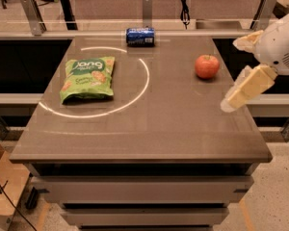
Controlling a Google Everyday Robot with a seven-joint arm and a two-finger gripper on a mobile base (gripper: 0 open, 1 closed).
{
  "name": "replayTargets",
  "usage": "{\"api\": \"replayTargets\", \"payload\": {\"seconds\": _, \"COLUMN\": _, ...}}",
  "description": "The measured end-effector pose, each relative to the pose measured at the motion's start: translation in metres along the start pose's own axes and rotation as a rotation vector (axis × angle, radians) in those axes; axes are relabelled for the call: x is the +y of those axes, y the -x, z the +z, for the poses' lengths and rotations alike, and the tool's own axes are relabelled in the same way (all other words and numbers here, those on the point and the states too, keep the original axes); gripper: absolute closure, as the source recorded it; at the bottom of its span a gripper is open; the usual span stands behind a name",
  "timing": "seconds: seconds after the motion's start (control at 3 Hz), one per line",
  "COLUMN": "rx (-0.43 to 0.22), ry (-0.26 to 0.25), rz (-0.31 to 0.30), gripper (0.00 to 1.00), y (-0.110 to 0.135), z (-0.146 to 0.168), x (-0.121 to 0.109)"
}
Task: Move apple near green rice chip bag
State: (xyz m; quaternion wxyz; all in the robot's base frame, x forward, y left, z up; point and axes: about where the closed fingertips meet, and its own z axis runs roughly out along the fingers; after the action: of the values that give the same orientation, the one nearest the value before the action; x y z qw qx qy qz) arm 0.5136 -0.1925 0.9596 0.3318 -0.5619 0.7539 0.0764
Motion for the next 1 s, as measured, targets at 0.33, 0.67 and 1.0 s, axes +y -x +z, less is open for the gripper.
{"api": "replayTargets", "payload": {"seconds": 0.33, "rx": -0.137, "ry": -0.017, "rz": 0.061, "gripper": 0.00, "y": 0.010, "z": 0.024, "x": -0.018}}
{"api": "replayTargets", "payload": {"seconds": 0.67, "rx": -0.210, "ry": -0.033, "rz": 0.101, "gripper": 0.00, "y": 0.015, "z": 0.046, "x": -0.036}}
{"api": "replayTargets", "payload": {"seconds": 1.0, "rx": -0.289, "ry": -0.054, "rz": 0.190, "gripper": 0.00, "y": 0.010, "z": 0.070, "x": -0.060}}
